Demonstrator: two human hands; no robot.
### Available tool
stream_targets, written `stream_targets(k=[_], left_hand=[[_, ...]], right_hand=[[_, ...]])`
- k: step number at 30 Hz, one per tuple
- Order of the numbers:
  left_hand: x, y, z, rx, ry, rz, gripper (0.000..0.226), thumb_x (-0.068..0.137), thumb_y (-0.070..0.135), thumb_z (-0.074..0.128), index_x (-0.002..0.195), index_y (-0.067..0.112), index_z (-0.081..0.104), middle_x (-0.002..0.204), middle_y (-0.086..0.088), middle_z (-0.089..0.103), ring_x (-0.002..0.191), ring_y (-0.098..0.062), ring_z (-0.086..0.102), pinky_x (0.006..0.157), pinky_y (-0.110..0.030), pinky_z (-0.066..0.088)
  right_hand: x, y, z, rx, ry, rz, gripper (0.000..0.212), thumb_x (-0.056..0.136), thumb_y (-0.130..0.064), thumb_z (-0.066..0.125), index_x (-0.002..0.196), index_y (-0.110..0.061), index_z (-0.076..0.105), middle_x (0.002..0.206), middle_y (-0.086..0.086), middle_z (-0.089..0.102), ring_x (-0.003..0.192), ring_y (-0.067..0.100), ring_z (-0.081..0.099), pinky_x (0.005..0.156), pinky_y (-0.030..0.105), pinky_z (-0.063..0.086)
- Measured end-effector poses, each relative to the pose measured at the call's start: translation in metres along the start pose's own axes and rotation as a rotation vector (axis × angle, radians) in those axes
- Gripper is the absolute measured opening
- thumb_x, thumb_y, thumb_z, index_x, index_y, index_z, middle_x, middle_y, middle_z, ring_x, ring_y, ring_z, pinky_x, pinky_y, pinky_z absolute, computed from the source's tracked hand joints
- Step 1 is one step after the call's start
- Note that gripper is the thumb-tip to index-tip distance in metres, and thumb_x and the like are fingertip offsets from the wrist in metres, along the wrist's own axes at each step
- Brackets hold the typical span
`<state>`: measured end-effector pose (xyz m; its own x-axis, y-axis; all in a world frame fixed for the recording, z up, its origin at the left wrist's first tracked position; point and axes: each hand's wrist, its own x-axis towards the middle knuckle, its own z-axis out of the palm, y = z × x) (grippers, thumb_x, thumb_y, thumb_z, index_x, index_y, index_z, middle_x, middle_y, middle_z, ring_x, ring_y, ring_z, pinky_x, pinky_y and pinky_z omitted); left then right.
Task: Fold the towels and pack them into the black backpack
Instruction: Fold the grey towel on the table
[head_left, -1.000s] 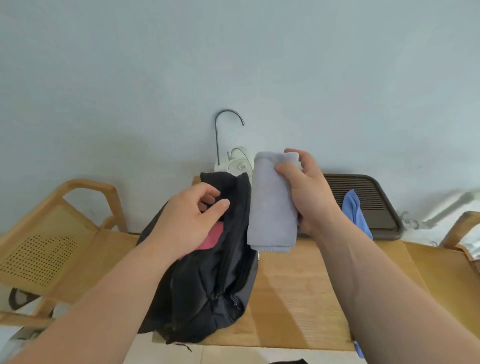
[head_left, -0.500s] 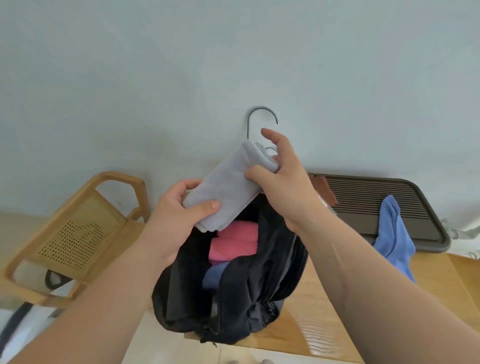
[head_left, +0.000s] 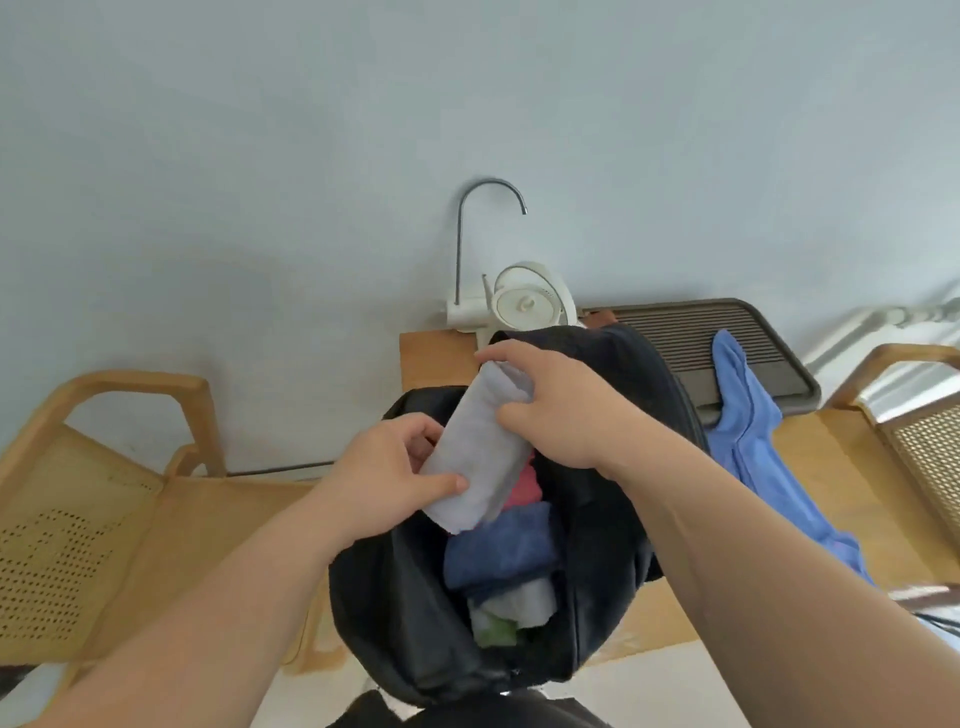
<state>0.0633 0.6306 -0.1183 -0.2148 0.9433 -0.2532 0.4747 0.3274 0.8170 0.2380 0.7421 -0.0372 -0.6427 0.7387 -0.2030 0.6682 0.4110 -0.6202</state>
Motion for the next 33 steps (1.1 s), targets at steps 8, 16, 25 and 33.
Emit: stream_targets(k=[8,16,25,33], left_hand=[[0.015,-0.043,-0.014,0.576,-0.091,0.531,0.042,0.078,0.064,0.058,0.099,0.029,0.069,0.095,0.015,0.065,0.103,-0.014,0.06,0.089,-0.036,0.05],[0.0,-0.061,-0.007,0.756,-0.284,0.717,0.039,0.089,0.052,0.042,0.073,0.029,0.069,0.087,0.013,0.069,0.115,-0.015,0.063,0.118,-0.051,0.028],[0.004,-0.038,0.007,0.886,-0.516,0.74,0.022,0.1,0.028,0.043,0.1,0.028,0.065,0.09,0.006,0.064,0.083,-0.017,0.06,0.097,-0.035,0.048],[0.036,0.021,0.043,1.275,-0.951,0.677,0.032,0.095,0.024,0.059,0.126,0.02,0.056,0.113,-0.003,0.059,0.095,-0.023,0.057,0.08,-0.034,0.047]], right_hand=[[-0.005,-0.009,0.067,-0.272,-0.013,0.371,0.069,0.093,-0.005,0.048,0.146,-0.045,0.028,0.121,0.006,0.041,0.074,0.02,0.052,0.057,0.026,0.041],[-0.037,0.024,0.129,-0.128,-0.038,0.596,0.038,0.096,-0.009,0.046,0.124,-0.034,0.045,0.112,0.007,0.042,0.07,0.025,0.051,0.052,0.029,0.036],[-0.068,0.065,0.149,-0.191,-0.11,0.639,0.027,0.092,-0.017,0.055,0.108,-0.038,0.048,0.098,0.003,0.05,0.088,0.027,0.056,0.069,0.035,0.046],[-0.085,0.079,0.162,-0.528,0.012,0.441,0.024,0.091,-0.044,0.042,0.095,-0.024,0.055,0.111,0.008,0.059,0.092,0.029,0.053,0.062,0.032,0.031]])
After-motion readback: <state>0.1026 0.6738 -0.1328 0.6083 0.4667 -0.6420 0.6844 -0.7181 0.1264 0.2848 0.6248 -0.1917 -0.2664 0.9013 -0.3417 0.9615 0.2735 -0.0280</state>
